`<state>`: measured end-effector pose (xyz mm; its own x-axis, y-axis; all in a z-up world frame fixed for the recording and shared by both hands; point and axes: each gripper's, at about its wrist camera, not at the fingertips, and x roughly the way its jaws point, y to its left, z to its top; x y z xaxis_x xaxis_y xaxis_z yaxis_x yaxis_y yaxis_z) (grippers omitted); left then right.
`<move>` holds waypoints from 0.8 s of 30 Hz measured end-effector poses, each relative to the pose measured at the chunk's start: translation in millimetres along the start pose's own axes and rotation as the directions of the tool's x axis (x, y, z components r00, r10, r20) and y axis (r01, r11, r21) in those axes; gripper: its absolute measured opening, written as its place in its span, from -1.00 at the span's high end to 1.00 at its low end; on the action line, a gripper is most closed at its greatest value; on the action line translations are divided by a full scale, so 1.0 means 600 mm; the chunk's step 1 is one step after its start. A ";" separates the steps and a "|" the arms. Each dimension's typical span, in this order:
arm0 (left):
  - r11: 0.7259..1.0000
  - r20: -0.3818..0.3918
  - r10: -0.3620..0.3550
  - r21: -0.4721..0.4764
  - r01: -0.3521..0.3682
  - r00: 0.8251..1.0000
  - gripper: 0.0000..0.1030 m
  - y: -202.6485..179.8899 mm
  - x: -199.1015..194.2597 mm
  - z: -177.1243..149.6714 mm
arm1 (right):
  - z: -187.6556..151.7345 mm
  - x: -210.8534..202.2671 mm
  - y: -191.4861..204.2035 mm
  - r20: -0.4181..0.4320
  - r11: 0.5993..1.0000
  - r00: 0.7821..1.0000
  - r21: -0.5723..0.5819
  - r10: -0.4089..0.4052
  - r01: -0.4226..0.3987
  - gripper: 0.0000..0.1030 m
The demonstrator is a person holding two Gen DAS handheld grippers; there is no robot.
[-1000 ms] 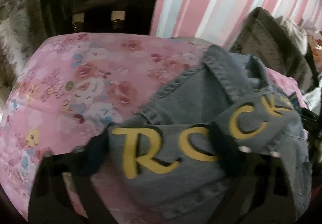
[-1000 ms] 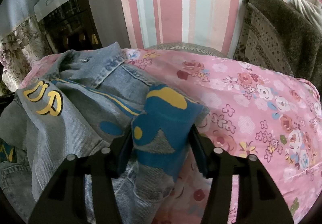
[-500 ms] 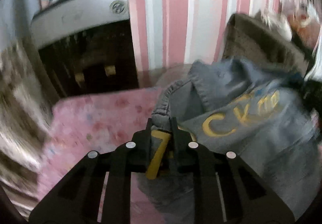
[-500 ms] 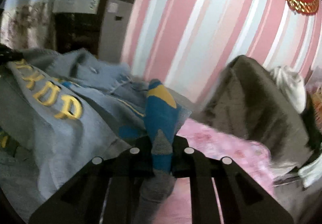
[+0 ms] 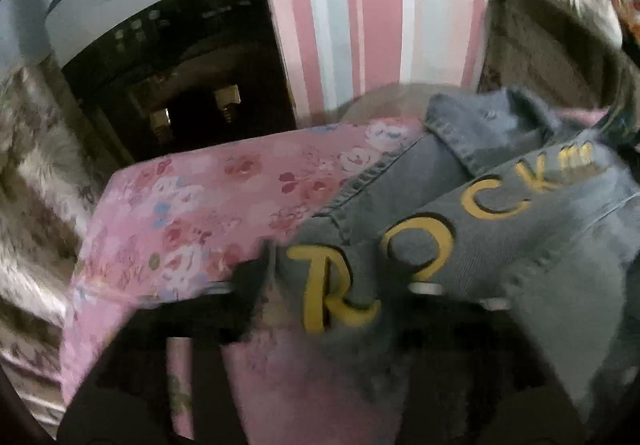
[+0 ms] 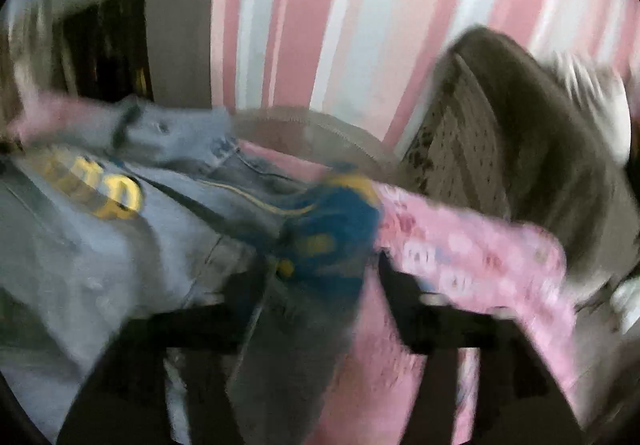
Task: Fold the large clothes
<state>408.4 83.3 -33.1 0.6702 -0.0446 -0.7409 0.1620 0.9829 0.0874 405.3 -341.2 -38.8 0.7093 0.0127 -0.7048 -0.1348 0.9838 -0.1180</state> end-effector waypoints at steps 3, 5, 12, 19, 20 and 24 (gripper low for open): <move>0.998 0.037 -0.022 -0.055 0.024 0.999 -0.53 0.001 -0.042 -0.023 | -0.043 -0.050 -0.012 0.031 0.997 0.999 0.059 0.044 -0.045 -0.27; 0.997 0.055 -0.022 -0.072 0.026 0.998 -0.73 -0.007 -0.073 -0.044 | -0.075 -0.090 0.007 0.061 0.997 0.998 0.064 0.034 -0.038 -0.36; 0.999 0.141 0.054 -0.012 -0.053 0.988 -0.94 -0.061 -0.181 -0.113 | -0.149 -0.190 0.063 0.125 0.997 0.992 0.067 0.021 -0.029 -0.67; 0.999 0.131 0.048 -0.031 -0.045 0.990 -0.94 -0.079 -0.232 -0.185 | -0.209 -0.258 0.093 0.144 0.995 0.989 0.085 0.032 -0.045 -0.78; 0.998 0.127 0.047 -0.036 -0.043 0.991 -0.94 -0.080 -0.236 -0.194 | -0.214 -0.262 0.095 0.138 0.995 0.990 0.090 0.035 -0.047 -0.79; 0.996 0.119 0.016 -0.090 -0.005 0.993 -0.94 -0.078 -0.254 -0.229 | -0.239 -0.277 0.100 0.117 0.988 0.990 0.122 0.076 -0.090 -0.79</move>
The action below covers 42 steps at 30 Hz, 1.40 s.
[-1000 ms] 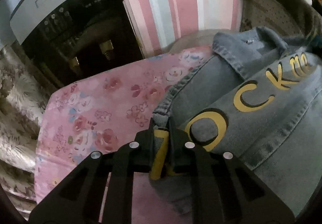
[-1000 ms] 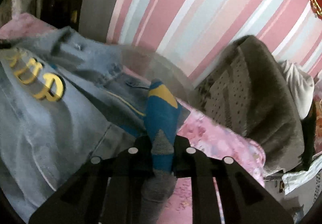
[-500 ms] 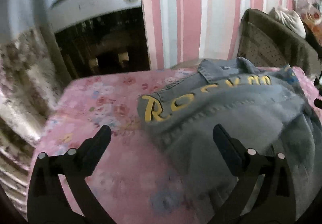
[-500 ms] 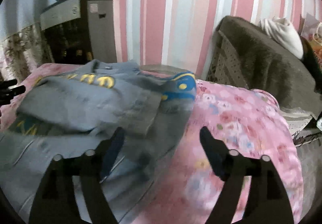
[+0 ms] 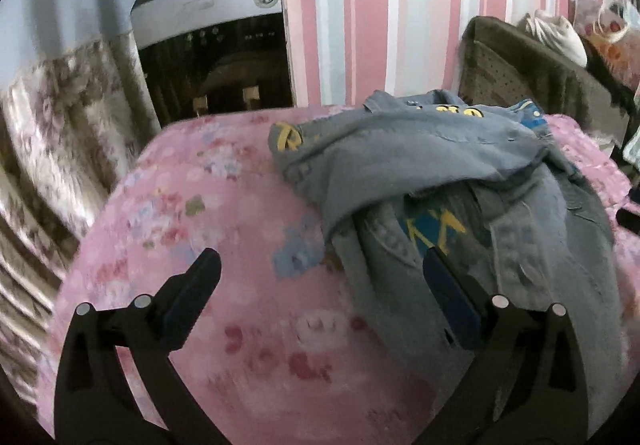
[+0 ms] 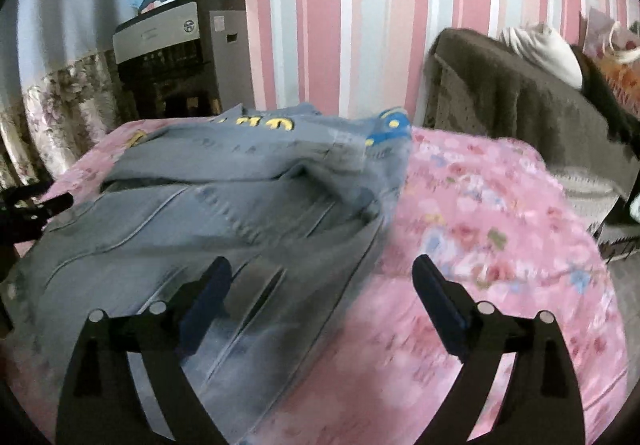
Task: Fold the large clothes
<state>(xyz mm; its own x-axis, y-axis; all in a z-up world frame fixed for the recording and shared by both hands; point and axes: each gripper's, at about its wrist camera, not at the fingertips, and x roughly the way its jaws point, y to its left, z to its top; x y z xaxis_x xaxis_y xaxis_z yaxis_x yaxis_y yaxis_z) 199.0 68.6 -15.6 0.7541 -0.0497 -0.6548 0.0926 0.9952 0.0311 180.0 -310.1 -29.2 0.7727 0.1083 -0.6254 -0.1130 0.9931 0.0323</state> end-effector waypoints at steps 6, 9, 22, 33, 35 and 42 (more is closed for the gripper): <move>0.999 -0.019 -0.011 -0.048 0.010 1.000 -0.94 0.006 -0.021 -0.035 | -0.034 -0.032 0.019 -0.016 1.000 1.000 -0.003 0.009 -0.009 -0.78; 0.998 -0.020 -0.035 -0.060 0.033 0.999 -0.94 0.010 -0.034 -0.048 | -0.050 -0.039 0.024 -0.050 0.999 0.998 0.021 0.036 -0.035 -0.78; 1.000 -0.002 -0.001 -0.012 0.001 1.000 -0.94 -0.002 -0.056 -0.065 | -0.109 0.015 0.043 -0.219 0.979 0.956 0.107 0.195 -0.175 0.50; 0.999 -0.012 -0.016 0.032 0.016 1.000 -0.94 -0.017 -0.054 -0.063 | -0.074 -0.066 -0.003 -0.049 0.986 0.991 -0.119 -0.126 0.119 0.86; 0.999 -0.020 -0.025 0.044 0.026 0.999 -0.94 -0.024 -0.053 -0.064 | -0.067 -0.077 -0.033 -0.031 0.971 0.979 -0.135 -0.202 0.196 0.86; 0.992 -0.075 -0.093 0.078 0.099 0.993 -0.94 -0.060 -0.048 -0.076 | -0.070 -0.048 -0.088 -0.037 0.915 0.932 -0.208 -0.360 0.346 0.86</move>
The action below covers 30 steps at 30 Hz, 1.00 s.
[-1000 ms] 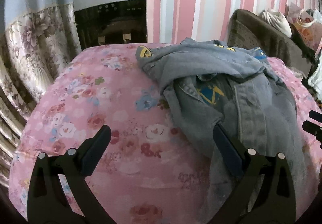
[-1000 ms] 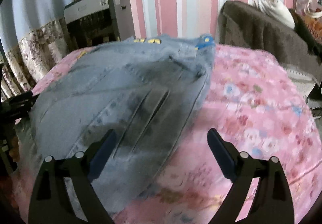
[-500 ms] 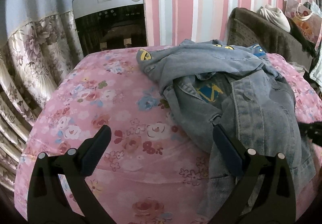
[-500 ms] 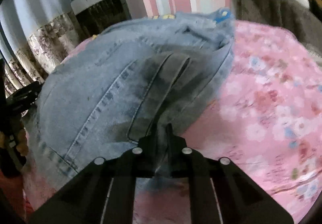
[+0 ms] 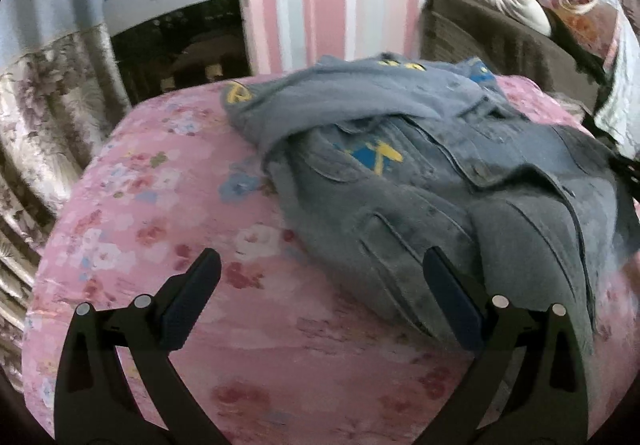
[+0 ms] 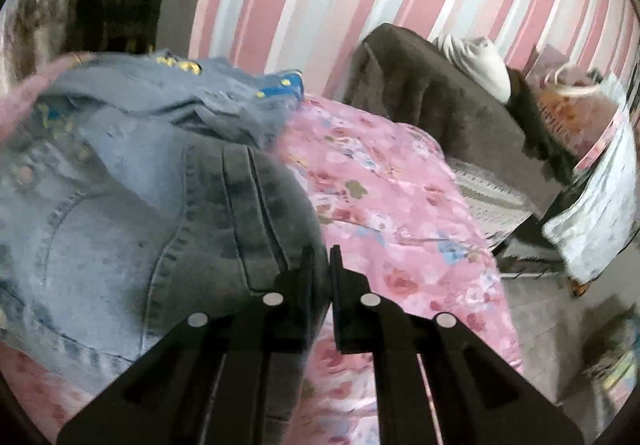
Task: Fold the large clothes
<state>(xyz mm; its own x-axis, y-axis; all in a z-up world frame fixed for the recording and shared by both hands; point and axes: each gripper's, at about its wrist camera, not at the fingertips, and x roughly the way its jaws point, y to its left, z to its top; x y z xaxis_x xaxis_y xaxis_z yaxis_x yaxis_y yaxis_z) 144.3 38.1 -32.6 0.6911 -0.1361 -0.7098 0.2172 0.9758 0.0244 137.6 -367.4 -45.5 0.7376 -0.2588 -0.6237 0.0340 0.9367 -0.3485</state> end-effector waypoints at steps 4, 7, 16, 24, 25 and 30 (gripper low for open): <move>0.994 -0.051 -0.105 0.003 0.105 0.993 -0.94 -0.027 0.011 -0.009 | 0.000 0.032 0.010 -0.026 1.000 1.000 -0.022 -0.016 0.016 0.85; 0.989 -0.062 -0.146 -0.011 0.146 0.987 -0.91 -0.041 0.023 -0.009 | -0.010 0.033 0.004 -0.036 1.000 0.999 0.006 0.021 -0.021 0.84; 0.947 -0.104 -0.320 -0.080 0.312 0.942 0.49 -0.039 0.050 0.013 | -0.022 0.036 -0.011 -0.056 0.975 0.981 0.130 0.187 -0.179 0.83; 0.958 -0.089 -0.285 -0.067 0.279 0.954 0.77 0.054 -0.024 0.047 | -0.021 -0.018 -0.024 -0.021 0.914 0.938 0.235 0.345 -0.331 0.85; 0.963 -0.098 -0.267 -0.057 0.263 0.959 0.77 0.067 -0.031 0.047 | -0.020 -0.022 -0.026 -0.015 0.908 0.934 0.242 0.356 -0.342 0.85; 0.979 -0.184 -0.175 0.071 0.191 0.967 0.77 0.062 -0.017 0.022 | -0.021 -0.028 -0.011 -0.028 0.924 0.940 0.196 0.340 -0.329 0.85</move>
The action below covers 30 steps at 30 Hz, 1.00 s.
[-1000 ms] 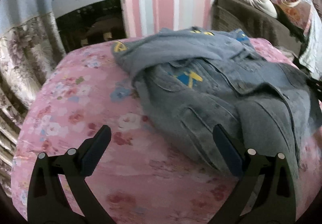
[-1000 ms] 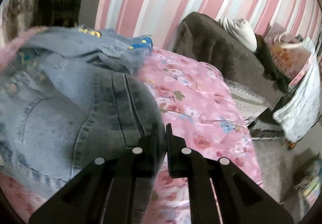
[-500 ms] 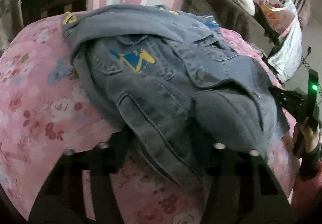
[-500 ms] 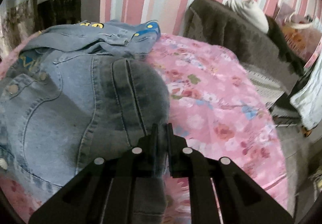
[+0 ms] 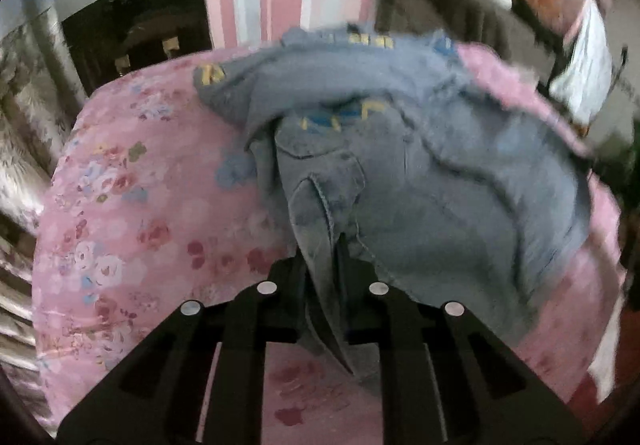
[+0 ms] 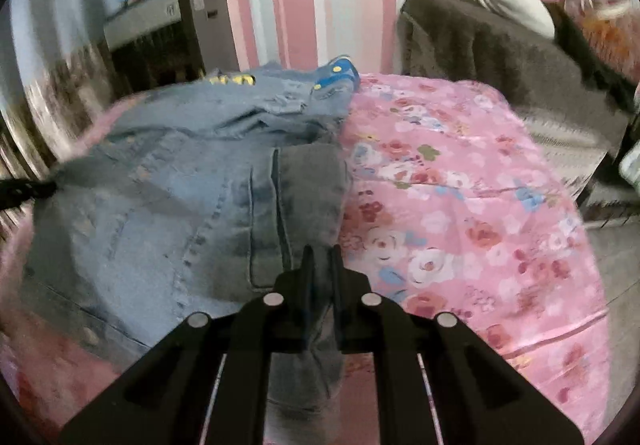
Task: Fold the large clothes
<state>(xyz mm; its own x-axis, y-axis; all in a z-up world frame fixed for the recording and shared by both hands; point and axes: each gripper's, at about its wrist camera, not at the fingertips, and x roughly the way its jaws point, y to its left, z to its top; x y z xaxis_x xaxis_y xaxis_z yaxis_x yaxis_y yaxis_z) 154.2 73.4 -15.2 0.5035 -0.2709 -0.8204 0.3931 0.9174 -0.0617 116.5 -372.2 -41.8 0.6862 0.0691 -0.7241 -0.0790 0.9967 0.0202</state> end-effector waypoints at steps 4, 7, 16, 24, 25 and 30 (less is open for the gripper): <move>0.997 0.030 0.061 0.035 -0.062 0.998 0.53 -0.024 0.009 -0.017 | -0.010 0.024 0.008 0.010 0.994 0.996 -0.064 -0.088 0.088 0.84; 0.996 0.065 0.091 -0.004 -0.091 0.994 -0.40 -0.025 0.002 -0.025 | -0.017 0.020 0.003 0.048 0.994 0.996 -0.070 -0.075 0.078 0.71; 0.995 0.142 0.051 -0.096 -0.037 0.989 -0.77 -0.054 -0.031 -0.077 | -0.051 -0.021 -0.022 0.085 0.999 0.996 0.047 0.008 -0.012 -0.01; 0.989 0.085 -0.069 -0.128 0.079 0.994 -0.76 -0.089 0.004 -0.110 | -0.087 -0.009 -0.007 0.034 0.998 0.999 0.039 0.041 -0.043 -0.01; 0.989 0.076 -0.083 -0.113 0.092 0.994 -0.61 -0.101 0.016 -0.107 | -0.087 -0.006 -0.006 0.032 0.997 0.998 0.044 0.058 -0.060 -0.01; 0.985 0.101 -0.138 -0.088 0.147 0.985 0.51 -0.115 0.016 -0.088 | -0.071 -0.005 0.001 0.044 0.992 0.993 0.055 0.108 -0.110 0.73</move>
<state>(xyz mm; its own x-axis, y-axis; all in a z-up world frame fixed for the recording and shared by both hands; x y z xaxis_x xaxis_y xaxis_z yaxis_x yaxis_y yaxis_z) 91.1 22.7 -48.8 0.5195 -0.4233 -0.7423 0.3937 0.8896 -0.2317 83.6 -373.4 -69.0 0.7051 0.1782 -0.6864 -0.1141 0.9838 0.1382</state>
